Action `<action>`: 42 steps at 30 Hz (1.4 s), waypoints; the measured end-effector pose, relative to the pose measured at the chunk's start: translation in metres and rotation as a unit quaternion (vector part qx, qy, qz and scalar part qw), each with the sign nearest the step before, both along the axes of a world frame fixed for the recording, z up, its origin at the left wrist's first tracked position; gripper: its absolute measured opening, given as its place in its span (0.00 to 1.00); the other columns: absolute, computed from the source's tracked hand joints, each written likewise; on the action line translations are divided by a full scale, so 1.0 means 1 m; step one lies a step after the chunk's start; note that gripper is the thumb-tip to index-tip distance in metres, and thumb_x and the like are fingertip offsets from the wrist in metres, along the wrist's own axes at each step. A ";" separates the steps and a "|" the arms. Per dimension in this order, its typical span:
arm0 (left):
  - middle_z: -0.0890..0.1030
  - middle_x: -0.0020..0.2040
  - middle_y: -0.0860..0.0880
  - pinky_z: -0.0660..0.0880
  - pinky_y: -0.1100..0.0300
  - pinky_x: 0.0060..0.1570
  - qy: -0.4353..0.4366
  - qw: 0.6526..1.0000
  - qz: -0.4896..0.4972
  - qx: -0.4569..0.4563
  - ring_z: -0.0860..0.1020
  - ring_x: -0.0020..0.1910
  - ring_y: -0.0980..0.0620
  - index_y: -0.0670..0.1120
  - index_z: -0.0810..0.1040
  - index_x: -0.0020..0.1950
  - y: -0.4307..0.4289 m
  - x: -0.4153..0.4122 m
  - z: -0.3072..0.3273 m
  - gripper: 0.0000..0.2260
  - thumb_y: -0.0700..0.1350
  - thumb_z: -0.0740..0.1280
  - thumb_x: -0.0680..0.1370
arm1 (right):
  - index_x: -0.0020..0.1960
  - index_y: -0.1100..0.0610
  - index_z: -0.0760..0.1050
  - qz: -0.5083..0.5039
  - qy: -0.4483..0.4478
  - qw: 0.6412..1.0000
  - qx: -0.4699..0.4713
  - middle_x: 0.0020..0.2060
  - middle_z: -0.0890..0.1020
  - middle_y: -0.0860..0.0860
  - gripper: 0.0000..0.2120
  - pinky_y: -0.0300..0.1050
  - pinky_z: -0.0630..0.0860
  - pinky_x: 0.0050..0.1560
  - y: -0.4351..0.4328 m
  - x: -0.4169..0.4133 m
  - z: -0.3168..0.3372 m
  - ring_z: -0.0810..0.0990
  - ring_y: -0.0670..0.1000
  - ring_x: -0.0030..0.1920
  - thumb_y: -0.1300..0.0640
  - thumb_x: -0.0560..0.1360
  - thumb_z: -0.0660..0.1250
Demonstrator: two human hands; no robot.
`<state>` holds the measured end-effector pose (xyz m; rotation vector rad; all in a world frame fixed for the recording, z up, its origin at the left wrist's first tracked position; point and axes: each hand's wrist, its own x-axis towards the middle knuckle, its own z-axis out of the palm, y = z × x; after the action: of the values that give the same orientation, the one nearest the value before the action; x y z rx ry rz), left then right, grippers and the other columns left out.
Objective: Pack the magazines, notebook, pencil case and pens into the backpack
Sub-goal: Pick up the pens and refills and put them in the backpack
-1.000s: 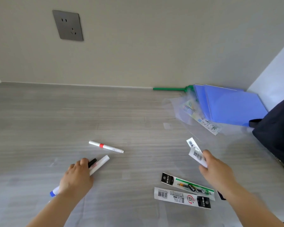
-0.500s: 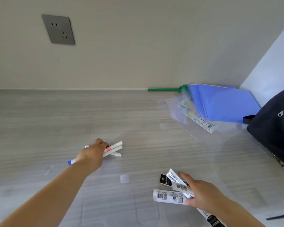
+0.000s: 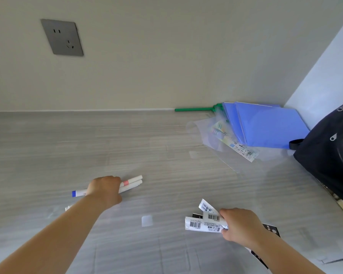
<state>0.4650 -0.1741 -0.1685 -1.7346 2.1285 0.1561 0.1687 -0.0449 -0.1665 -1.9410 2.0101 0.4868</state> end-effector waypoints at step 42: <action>0.75 0.30 0.54 0.67 0.74 0.23 0.605 0.785 -0.115 0.071 0.74 0.22 0.61 0.51 0.70 0.34 0.025 -0.378 0.115 0.11 0.41 0.68 0.73 | 0.34 0.44 0.69 -0.245 -0.376 0.704 -0.551 0.24 0.76 0.42 0.10 0.28 0.69 0.31 0.054 -0.250 0.178 0.70 0.40 0.26 0.58 0.70 0.61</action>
<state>0.0870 -0.1489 -0.0537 -1.3290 2.9535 1.7019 -0.0812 0.0095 0.0113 -1.3866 2.1303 -1.7095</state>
